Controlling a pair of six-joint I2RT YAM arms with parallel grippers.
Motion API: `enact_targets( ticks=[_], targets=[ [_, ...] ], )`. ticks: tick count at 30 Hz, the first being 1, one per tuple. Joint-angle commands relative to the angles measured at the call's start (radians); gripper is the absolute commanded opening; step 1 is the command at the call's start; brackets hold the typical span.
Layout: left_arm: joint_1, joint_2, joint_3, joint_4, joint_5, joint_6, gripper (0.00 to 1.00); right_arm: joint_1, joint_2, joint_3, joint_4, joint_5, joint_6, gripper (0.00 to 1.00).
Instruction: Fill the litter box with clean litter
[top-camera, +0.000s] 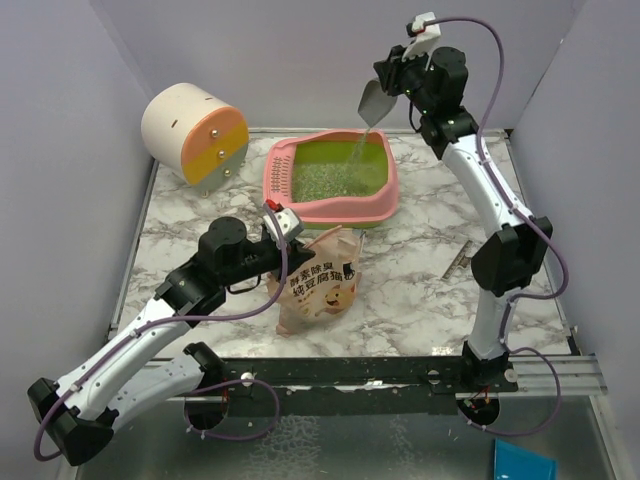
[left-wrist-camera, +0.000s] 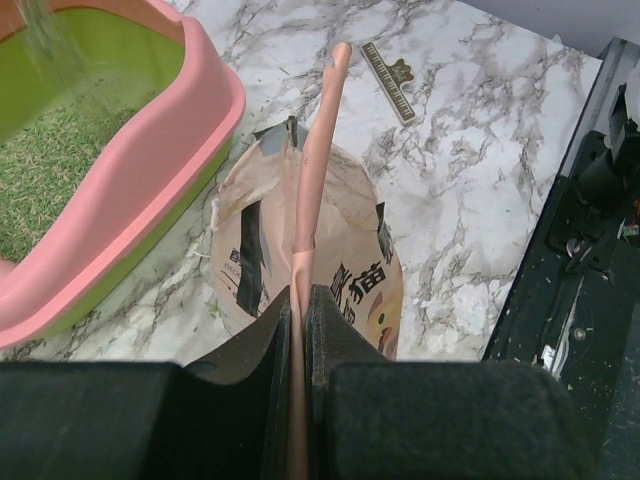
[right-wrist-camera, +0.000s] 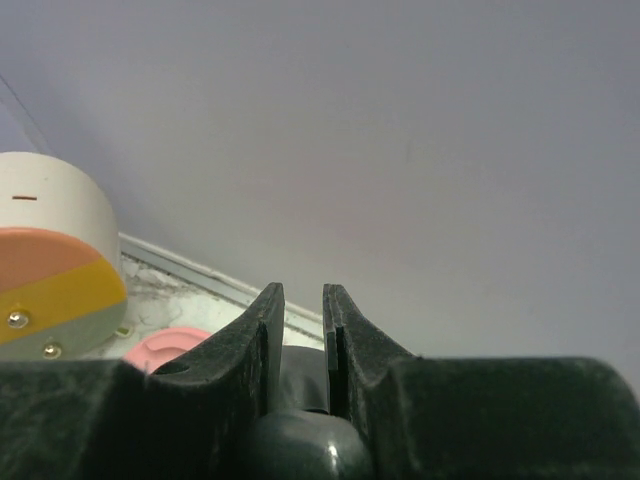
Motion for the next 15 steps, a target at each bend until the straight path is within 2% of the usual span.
enact_targets(
  ticks=[1,4,9,12,15],
  targets=[
    [0.002,0.001,0.032,0.099,0.002,0.009,0.0,0.124,-0.11,-0.088,0.1,0.197,-0.33,0.01],
    [0.002,0.011,0.039,0.099,0.006,0.015,0.0,0.173,-0.16,-0.179,0.166,0.282,-0.412,0.01],
    [0.002,0.038,0.058,0.106,0.004,0.03,0.0,0.172,-0.277,-0.357,0.251,0.417,-0.321,0.01],
    [0.002,0.076,0.086,0.108,0.013,0.049,0.0,0.13,-0.352,-0.444,0.214,0.498,-0.197,0.01],
    [0.002,0.114,0.116,0.11,0.026,0.069,0.0,0.004,-0.469,-0.587,0.17,0.468,0.022,0.01]
  ],
)
